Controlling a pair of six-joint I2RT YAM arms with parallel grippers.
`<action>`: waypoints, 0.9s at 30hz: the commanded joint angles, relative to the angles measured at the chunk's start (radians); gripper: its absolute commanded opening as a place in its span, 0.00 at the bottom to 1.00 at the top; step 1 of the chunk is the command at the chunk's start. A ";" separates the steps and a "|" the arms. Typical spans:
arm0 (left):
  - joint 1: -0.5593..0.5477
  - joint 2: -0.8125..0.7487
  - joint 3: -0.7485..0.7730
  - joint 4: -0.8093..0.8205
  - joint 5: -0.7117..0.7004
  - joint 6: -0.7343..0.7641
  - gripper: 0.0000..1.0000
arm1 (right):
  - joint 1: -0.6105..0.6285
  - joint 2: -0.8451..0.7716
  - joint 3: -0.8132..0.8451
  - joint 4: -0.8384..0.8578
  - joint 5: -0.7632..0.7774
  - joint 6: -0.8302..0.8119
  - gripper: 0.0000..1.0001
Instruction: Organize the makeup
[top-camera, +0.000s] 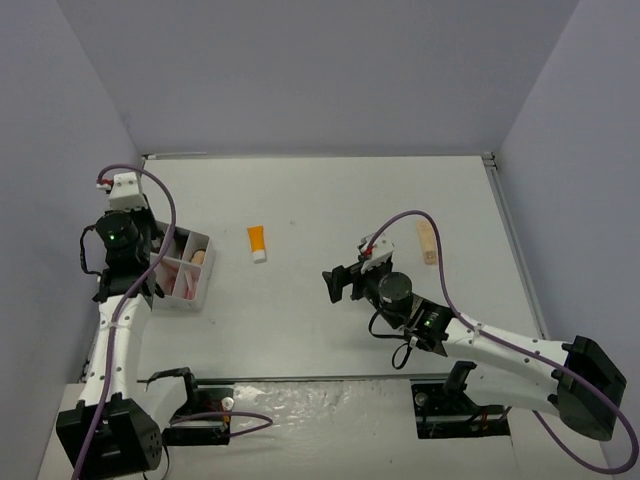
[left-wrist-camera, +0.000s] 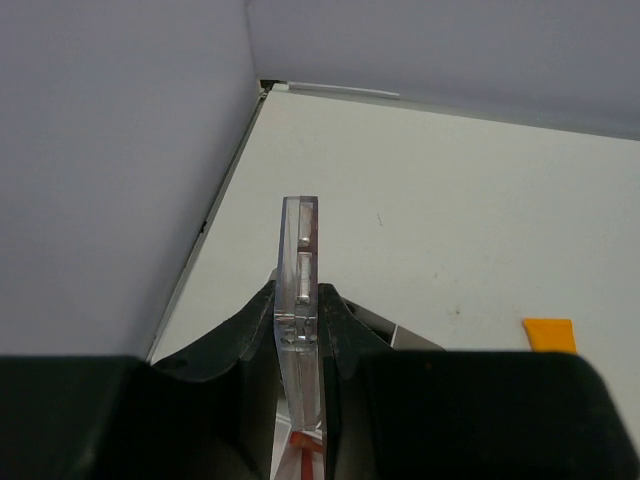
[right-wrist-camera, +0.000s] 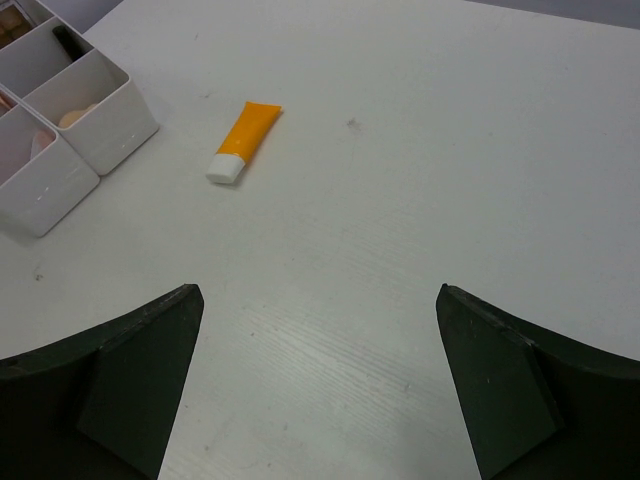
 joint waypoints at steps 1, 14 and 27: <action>0.048 0.065 0.041 0.217 0.135 0.020 0.00 | -0.010 -0.017 0.007 0.067 -0.019 0.013 1.00; 0.108 0.229 0.044 0.285 0.212 0.058 0.00 | -0.021 -0.019 -0.005 0.088 -0.052 0.006 1.00; 0.110 0.146 -0.081 0.307 0.095 0.050 0.46 | -0.024 -0.031 -0.005 0.087 -0.064 0.007 1.00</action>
